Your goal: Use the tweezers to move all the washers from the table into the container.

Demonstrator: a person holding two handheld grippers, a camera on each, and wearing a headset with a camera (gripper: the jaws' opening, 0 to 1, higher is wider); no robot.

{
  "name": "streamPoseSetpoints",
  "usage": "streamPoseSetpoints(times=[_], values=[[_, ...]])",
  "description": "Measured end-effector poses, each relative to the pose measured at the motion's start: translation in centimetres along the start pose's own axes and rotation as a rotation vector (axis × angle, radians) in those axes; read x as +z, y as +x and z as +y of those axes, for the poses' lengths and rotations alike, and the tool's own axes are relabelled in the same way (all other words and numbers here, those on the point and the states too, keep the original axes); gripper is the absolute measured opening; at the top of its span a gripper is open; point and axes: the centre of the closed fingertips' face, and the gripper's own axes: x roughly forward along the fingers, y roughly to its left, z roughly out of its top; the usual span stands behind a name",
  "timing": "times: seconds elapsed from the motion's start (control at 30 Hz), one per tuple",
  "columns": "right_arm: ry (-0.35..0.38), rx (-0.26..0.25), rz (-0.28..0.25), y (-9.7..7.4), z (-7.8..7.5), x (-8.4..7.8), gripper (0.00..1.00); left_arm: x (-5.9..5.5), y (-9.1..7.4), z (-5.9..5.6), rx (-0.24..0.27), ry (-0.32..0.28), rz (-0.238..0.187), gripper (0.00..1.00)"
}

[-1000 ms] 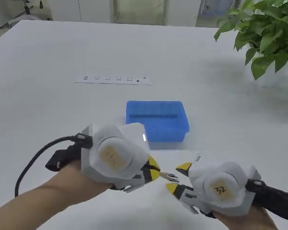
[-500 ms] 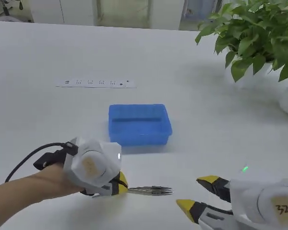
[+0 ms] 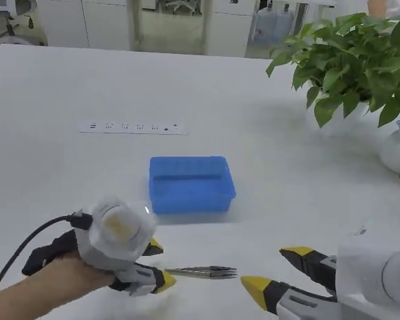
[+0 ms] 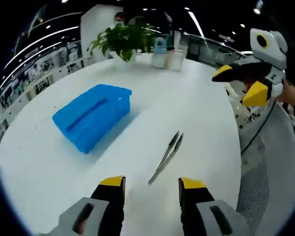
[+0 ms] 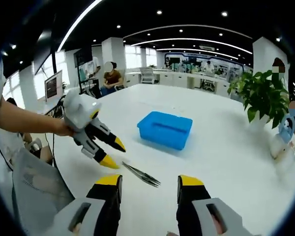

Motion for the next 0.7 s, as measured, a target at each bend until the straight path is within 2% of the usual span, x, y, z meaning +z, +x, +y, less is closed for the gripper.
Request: streamPoseSetpoints(times=[0.03, 0.1, 0.23, 0.27, 0.3, 0.33, 0.4, 0.47, 0.57, 0.7], values=[[0.003, 0.000, 0.001, -0.1, -0.1, 0.2, 0.45, 0.7, -1.1, 0.1, 0.023, -0.042, -0.068, 0.48], [0.014, -0.007, -0.001, -0.2, -0.7, 0.3, 0.50, 1.2, -3.0, 0.1, 0.063, -0.111, -0.129, 0.53], [0.051, -0.019, 0.000, -0.4, -1.5, -0.3, 0.55, 1.7, -6.3, -0.7, 0.132, -0.176, -0.207, 0.69], [0.068, -0.006, 0.005, -0.4, -1.3, -0.6, 0.58, 1.7, -6.6, -0.7, 0.143, -0.180, -0.212, 0.78], [0.079, 0.002, 0.006, -0.5, -1.2, -0.7, 0.63, 1.5, -7.5, -0.7, 0.193, -0.208, -0.226, 0.85], [0.085, 0.003, 0.007, -0.6, -1.1, -0.8, 0.67, 1.5, -8.0, -0.8, 0.209, -0.197, -0.241, 0.93], [0.086, 0.000, 0.027, -0.7, -1.0, -1.2, 0.76, 1.1, -8.7, -1.0, 0.232, -0.207, -0.239, 0.99], [0.075, -0.014, 0.030, -0.8, -1.2, -1.4, 0.81, 0.5, -9.5, -1.1, 0.257, -0.206, -0.235, 0.99], [0.078, -0.032, 0.050, -0.7, -1.6, -2.0, 0.85, -0.2, -9.9, -1.4, 0.278, -0.193, -0.206, 0.99], [0.083, -0.044, 0.050, -0.9, -1.9, -2.3, 0.89, -0.2, -10.4, -1.6, 0.306, -0.150, -0.205, 0.99]])
